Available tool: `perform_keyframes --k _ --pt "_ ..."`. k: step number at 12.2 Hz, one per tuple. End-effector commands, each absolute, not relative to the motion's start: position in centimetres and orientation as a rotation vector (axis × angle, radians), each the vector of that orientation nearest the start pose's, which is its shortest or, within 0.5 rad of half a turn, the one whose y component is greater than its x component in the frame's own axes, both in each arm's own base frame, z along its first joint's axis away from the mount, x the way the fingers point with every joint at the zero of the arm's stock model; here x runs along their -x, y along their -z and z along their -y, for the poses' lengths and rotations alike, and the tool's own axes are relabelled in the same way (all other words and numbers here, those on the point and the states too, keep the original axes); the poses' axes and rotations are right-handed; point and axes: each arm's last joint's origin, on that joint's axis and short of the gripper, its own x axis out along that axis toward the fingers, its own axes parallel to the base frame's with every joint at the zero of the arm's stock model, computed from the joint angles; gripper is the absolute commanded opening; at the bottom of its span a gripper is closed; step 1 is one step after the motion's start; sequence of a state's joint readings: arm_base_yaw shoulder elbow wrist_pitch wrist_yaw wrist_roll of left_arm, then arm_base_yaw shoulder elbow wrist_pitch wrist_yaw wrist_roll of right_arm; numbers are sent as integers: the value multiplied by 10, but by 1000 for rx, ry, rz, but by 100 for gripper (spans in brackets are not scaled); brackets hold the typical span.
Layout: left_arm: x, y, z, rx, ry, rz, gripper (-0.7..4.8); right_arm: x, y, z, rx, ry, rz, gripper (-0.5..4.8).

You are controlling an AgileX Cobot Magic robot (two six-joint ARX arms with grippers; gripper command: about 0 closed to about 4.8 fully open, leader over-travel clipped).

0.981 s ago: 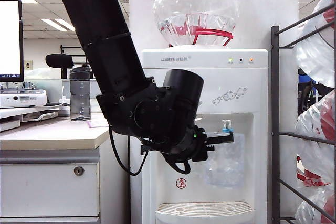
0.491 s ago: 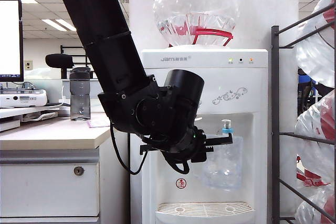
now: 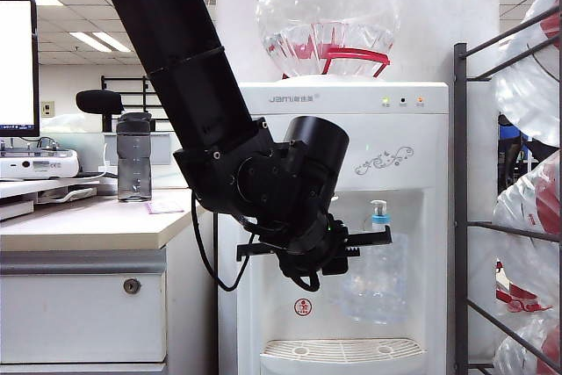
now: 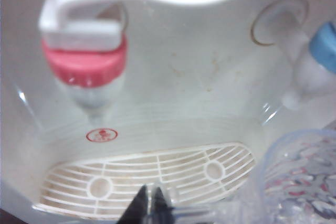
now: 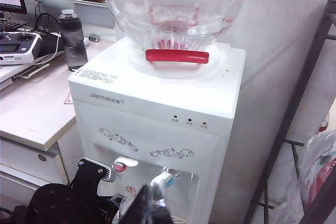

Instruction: Pick up the plastic mug from the left desk, go to the cold water outlet of the water dispenser, press the vertical switch to get some water, then put the mug back on the desk.

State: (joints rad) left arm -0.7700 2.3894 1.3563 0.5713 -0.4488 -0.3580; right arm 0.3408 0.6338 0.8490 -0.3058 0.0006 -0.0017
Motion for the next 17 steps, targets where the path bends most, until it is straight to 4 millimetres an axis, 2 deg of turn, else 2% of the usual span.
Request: perform_keyframes --k 1,4,7,17 --pt "-352 -69 325 172 249 -374 -7 -122 -364 -43 17 -340 -73 -5" --pt "-353 -68 326 181 252 -362 -7 -122 -364 -43 17 -340 -73 -5" --pt "-364 -70 337 145 254 -419 -7 -122 -365 -43 16 -340 -66 -5" --pt "-372 -69 333 112 215 -503 -7 -122 -366 -43 14 -340 -58 -5"
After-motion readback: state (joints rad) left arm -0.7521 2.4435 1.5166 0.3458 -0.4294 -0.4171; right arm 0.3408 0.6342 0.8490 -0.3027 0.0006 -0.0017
